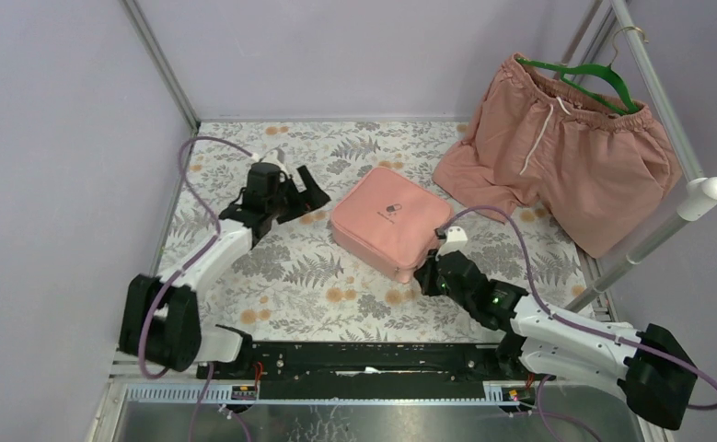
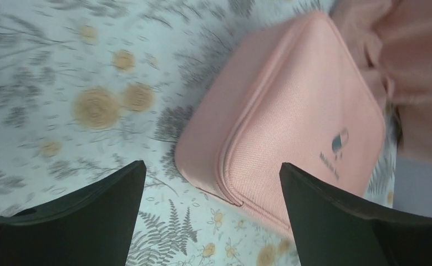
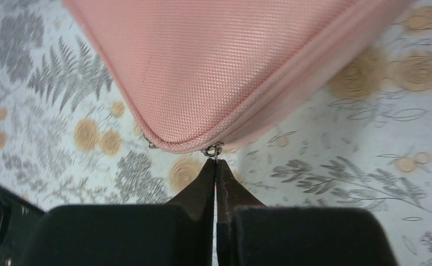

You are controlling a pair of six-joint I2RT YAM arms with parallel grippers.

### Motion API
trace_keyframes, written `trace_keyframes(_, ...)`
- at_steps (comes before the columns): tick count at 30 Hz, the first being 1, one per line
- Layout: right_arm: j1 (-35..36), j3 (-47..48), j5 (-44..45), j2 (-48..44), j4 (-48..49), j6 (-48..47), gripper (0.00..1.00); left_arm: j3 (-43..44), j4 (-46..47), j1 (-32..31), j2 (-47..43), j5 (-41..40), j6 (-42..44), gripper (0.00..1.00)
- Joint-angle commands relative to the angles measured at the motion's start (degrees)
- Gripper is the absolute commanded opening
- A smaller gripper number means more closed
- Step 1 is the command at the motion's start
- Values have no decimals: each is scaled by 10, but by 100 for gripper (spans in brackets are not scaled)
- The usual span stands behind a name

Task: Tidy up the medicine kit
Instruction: Zip the medicine box at the center of the board.

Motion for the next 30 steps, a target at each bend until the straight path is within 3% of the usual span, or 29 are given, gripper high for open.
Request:
trace_keyframes(1,-78,6,-17,1,33,6,0,47,79,1,78,193,57,99)
trace_keyframes(7,-140,35,-62,69,54,-37,0,66,153,2,139,225,67,99)
trace_keyframes(16,-180,46,-106,117,87,-91,0,87,180,-15,239,276,64,97)
trace_keyframes(23,-180,48,-156,121,104,-161,0,48,186,-22,230,267,47,67)
trace_keyframes(30,-176,75,-263,146,111,-179,0,-36,182,-22,135,244,42,64)
